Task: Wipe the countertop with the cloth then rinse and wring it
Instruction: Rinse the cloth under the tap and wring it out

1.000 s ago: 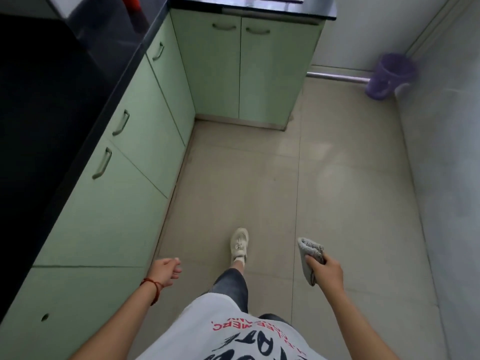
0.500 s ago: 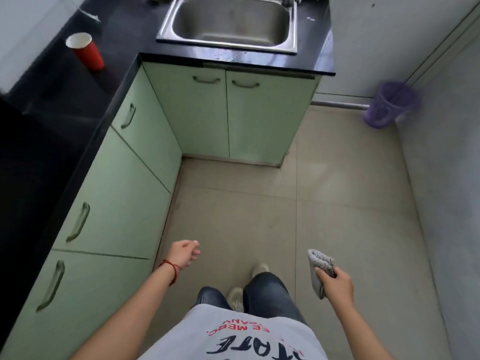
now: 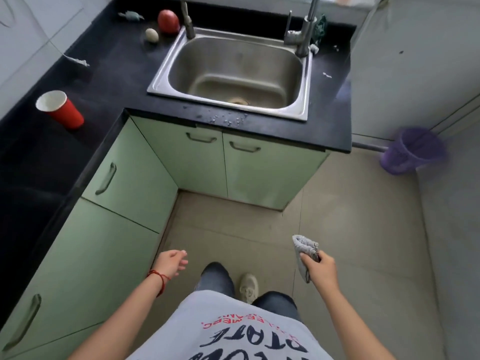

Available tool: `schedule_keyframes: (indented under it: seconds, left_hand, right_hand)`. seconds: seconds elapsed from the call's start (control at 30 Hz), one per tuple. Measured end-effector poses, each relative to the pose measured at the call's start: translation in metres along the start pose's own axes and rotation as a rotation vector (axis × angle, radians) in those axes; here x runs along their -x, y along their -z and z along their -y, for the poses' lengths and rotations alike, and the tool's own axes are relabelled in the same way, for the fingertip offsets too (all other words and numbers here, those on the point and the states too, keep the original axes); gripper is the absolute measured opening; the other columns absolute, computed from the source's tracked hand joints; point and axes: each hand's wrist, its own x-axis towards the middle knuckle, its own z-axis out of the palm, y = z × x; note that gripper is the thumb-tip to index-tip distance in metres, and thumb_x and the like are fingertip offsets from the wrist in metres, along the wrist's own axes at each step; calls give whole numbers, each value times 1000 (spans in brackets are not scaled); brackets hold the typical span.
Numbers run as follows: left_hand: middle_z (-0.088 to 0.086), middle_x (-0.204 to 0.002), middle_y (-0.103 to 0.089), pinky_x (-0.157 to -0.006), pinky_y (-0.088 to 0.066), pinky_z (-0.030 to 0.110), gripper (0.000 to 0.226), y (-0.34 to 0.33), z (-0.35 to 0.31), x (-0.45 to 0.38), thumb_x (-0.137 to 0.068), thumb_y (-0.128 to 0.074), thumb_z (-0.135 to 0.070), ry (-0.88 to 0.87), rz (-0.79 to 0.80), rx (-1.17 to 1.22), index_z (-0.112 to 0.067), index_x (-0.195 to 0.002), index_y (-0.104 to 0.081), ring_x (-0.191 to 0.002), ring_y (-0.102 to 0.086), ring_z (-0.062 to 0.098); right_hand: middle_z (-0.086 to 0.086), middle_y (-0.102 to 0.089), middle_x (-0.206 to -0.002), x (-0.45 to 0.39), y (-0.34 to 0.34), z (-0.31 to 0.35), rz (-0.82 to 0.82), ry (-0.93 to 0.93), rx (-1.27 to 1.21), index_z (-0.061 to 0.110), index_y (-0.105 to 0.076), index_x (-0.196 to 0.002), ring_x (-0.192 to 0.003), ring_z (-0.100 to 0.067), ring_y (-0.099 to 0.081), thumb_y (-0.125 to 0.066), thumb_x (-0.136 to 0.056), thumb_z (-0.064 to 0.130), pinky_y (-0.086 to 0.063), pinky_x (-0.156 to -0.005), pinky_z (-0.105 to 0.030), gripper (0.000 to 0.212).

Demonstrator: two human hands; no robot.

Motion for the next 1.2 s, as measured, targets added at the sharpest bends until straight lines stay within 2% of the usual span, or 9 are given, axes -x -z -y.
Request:
schedule_keyframes:
  seconds: [0.17, 0.27, 0.43, 0.57, 0.67, 0.8, 0.97, 1.07, 1.2]
  left_hand:
    - [2, -68, -61, -56, -38, 24, 20, 10, -62, -38, -91, -50, -13, -31, -35, 61, -14, -74, -60, -60, -53, 16]
    - [2, -71, -63, -57, -40, 24, 22, 16, -120, -69, -91, -50, -13, -106, -21, 93, -17, -71, -61, -64, -55, 17]
    - [1, -72, -64, -57, -42, 23, 24, 32, -242, -110, -91, -50, -11, -323, 39, 96, -20, -73, -62, -66, -57, 16]
    - [-2, -73, -67, -49, -45, 14, 26, 46, -333, -128, -92, -48, -9, -489, 144, 56, -24, -78, -64, -60, -62, 9]
    - [-8, -71, -69, -51, -47, 14, 26, 49, -394, -144, -92, -49, -9, -577, 198, 46, -26, -79, -64, -57, -63, 3]
    - [-2, -76, -66, -56, -49, 15, 20, 36, -463, -163, -91, -49, -9, -674, 253, -35, -21, -82, -63, -66, -62, 7]
    - [1, -74, -66, -54, -47, 5, 16, -7, -541, -195, -87, -55, -6, -801, 230, -120, -5, -98, -67, -53, -60, -11]
    - [4, -77, -68, -63, -50, 14, 16, -39, -591, -210, -84, -60, -12, -904, 193, -194, -8, -98, -69, -60, -60, -6]
    - [5, -87, -66, -84, -52, 31, 23, -81, -652, -219, -84, -61, -16, -946, 138, -206, -10, -105, -67, -79, -61, 14]
  right_hand:
    - [-7, -63, -69, -57, -18, 87, 1, 136, -58, 13, -62, -73, -70, -18, -52, -68, -76, 6, -45, -69, -33, 9]
    - [-6, -60, -70, -87, -31, 138, -31, 206, -128, 9, -62, -75, -68, -15, -48, -67, -77, 2, -40, -56, -13, 9]
    - [-2, -58, -70, -124, -55, 231, -119, 272, -233, 7, -61, -78, -50, 8, -48, -66, -78, -2, -39, -52, -6, 10]
    - [14, -62, -61, -151, -72, 293, -195, 293, -321, 7, -62, -83, -52, 15, -53, -65, -78, -3, -40, -55, -1, 11]
    - [19, -64, -62, -175, -80, 325, -250, 259, -345, 8, -67, -88, -56, 14, -55, -67, -78, 5, -42, -59, -3, 11]
    - [10, -64, -74, -200, -81, 352, -290, 250, -337, 15, -66, -88, -63, 8, -59, -68, -78, 9, -43, -62, -3, 12]
    - [10, -63, -70, -230, -76, 374, -313, 247, -348, 17, -65, -80, -58, 15, -56, -69, -78, 7, -42, -58, -3, 11]
    - [10, -64, -71, -247, -71, 383, -292, 255, -350, 17, -65, -83, -59, 14, -57, -69, -78, 6, -43, -58, -2, 12]
    - [9, -66, -74, -268, -67, 392, -264, 247, -368, 15, -67, -88, -62, 11, -60, -68, -78, 6, -46, -60, -5, 14]
